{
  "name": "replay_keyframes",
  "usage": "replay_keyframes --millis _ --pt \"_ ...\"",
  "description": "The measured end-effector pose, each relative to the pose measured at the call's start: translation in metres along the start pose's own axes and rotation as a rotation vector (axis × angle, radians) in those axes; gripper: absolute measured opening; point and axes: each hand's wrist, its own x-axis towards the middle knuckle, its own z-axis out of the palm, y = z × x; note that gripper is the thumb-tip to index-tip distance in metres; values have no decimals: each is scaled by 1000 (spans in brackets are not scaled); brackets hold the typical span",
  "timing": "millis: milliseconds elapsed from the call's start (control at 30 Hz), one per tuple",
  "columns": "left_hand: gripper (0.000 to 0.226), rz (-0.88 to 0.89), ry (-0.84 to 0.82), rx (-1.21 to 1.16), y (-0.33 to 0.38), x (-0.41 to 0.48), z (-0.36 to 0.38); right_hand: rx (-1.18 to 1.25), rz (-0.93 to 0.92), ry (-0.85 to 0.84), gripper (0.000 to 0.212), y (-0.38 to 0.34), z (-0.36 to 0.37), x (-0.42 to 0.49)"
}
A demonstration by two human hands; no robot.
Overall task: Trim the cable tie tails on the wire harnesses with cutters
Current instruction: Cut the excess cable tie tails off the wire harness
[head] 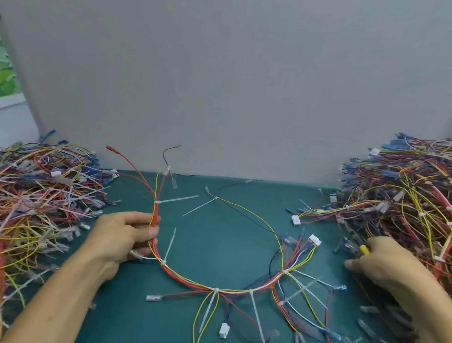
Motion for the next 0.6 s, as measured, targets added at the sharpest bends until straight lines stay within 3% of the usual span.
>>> replay_keyframes --millis 100,267,433,600 --pt "23 -2 9 27 -2 1 -1 -58 -16 -15 38 2 -7 -3" --pt "20 0 38 44 -5 3 -1 -13 -260 -118 32 -12 -12 -14" --pt "16 -9 69 76 -7 3 0 110 -467 -31 31 -39 9 -23" --pt "11 -29 78 89 -5 3 1 109 -628 -128 27 -55 28 -31"
